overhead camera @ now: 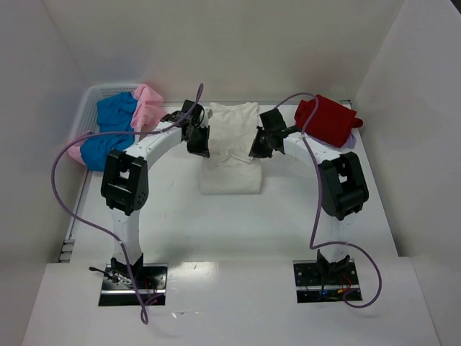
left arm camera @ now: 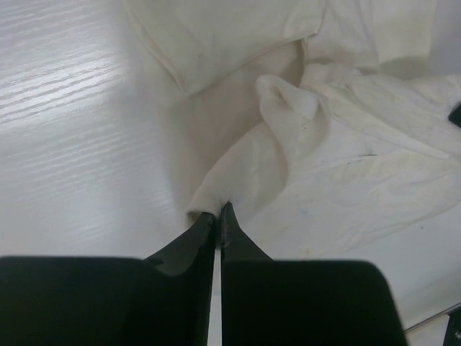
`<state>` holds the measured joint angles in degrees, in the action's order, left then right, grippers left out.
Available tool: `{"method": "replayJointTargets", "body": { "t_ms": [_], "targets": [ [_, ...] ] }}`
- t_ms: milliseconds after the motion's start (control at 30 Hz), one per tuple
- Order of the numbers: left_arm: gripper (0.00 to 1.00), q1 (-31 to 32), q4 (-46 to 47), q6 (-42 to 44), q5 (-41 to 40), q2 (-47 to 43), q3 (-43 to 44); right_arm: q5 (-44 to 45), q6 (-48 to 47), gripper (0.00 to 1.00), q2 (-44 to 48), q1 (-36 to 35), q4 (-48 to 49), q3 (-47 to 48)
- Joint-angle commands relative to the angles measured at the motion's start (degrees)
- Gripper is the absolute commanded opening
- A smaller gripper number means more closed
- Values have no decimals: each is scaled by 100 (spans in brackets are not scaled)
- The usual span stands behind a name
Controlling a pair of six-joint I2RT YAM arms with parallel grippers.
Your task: Fold and stack the t-shirts
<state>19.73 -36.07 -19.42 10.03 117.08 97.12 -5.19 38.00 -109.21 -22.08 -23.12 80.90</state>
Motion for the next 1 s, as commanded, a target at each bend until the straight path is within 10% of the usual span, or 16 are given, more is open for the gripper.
{"method": "replayJointTargets", "body": {
  "t_ms": [0, 533, 700, 967],
  "targets": [
    [11, -48, -41, 193, 183, 320, 202, 45, -240, 6, -264, 63, 194, 417],
    [73, -523, 153, 474, 78, 241, 553, 14, -678, 68, -240, 538, 791, 593],
    [83, -523, 205, 588, 381, -458, 291, -364, -803, 65, 206, 538, 761, 646],
    [82, -86, 1044, 502, 2024, -1689, -1485, -1163, -890, 30, 976, 513, 1129, -449]
  ]
}}
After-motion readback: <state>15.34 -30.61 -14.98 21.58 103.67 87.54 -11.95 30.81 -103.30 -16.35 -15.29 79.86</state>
